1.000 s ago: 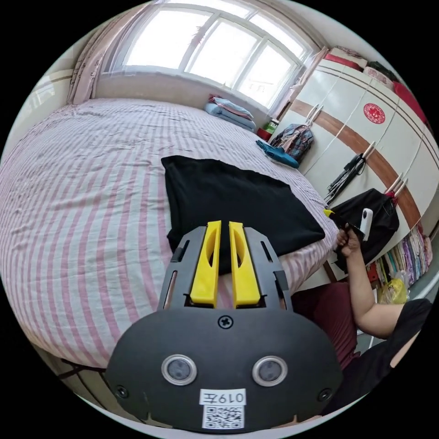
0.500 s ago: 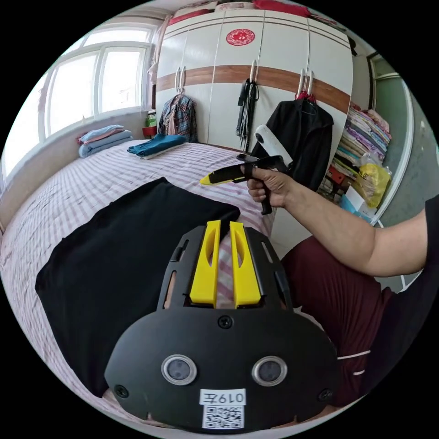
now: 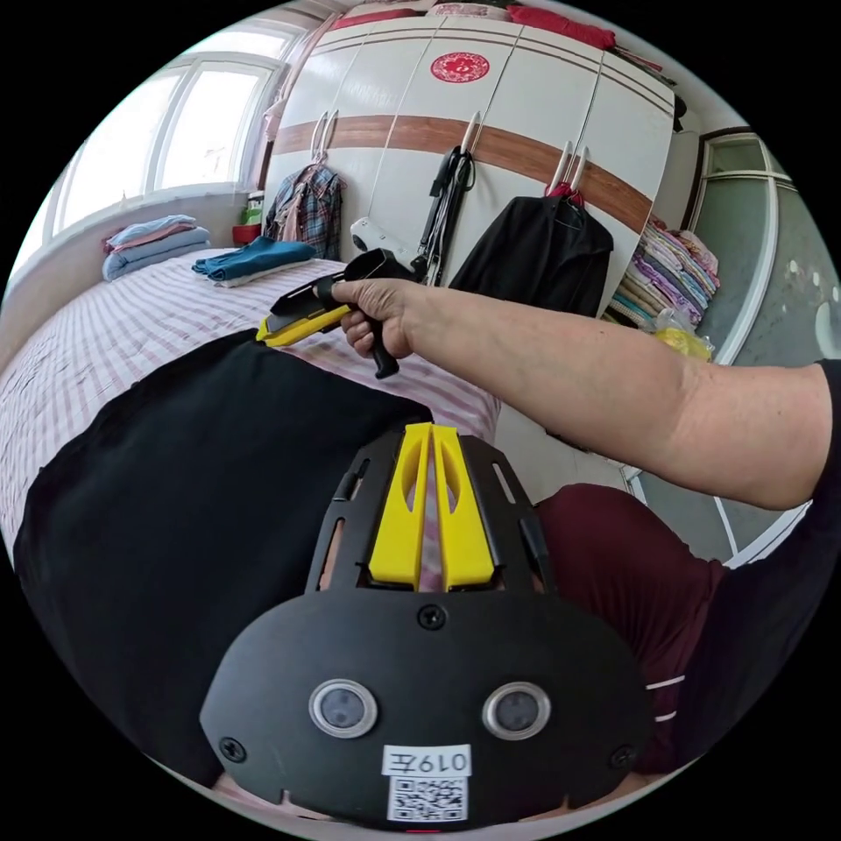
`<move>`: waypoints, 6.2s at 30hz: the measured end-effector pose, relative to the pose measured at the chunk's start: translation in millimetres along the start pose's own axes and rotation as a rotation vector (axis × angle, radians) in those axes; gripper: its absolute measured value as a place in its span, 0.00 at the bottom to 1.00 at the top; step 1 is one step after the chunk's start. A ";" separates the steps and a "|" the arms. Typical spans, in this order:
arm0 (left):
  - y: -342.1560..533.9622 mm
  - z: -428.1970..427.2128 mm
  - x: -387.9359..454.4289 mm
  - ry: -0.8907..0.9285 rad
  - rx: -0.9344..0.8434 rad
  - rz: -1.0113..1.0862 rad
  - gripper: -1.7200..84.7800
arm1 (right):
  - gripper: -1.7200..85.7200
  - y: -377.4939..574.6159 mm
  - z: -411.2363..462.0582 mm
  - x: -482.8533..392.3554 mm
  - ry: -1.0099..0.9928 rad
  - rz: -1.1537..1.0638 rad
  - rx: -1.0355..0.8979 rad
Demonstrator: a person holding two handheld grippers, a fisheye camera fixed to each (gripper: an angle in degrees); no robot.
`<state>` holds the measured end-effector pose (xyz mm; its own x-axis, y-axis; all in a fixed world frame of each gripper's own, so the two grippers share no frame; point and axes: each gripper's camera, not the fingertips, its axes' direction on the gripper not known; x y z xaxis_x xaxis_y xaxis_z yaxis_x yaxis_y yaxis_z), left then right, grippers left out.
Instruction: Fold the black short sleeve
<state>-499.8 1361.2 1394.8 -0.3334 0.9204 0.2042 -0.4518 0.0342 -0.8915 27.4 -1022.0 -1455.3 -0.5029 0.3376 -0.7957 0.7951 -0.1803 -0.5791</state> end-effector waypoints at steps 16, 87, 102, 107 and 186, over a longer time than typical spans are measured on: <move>-21.8 59.5 4.9 0.109 -0.021 -0.061 0.03 | 0.11 -45.5 4.3 26.0 -0.035 0.022 0.099; 11.8 -37.3 103.5 -0.358 -0.201 0.194 0.03 | 0.12 -209.7 -5.3 -213.6 0.079 -0.090 0.071; 212.8 -345.5 -97.9 -0.439 0.095 -0.717 0.05 | 0.11 -235.9 188.6 -643.9 0.054 -0.994 -0.223; 267.4 -396.9 -131.4 -0.299 0.179 -0.821 0.11 | 0.14 -257.4 278.6 -742.3 0.030 -1.077 -0.357; 321.2 -528.5 -249.0 -0.231 0.050 -0.839 0.04 | 0.01 -42.1 71.2 -637.3 0.252 -0.952 0.008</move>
<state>-124.5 1348.8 843.9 -0.0317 0.4969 0.8672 -0.6577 0.6430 -0.3924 290.3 -1295.3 -936.5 -0.8441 0.5323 0.0641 0.0929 0.2631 -0.9603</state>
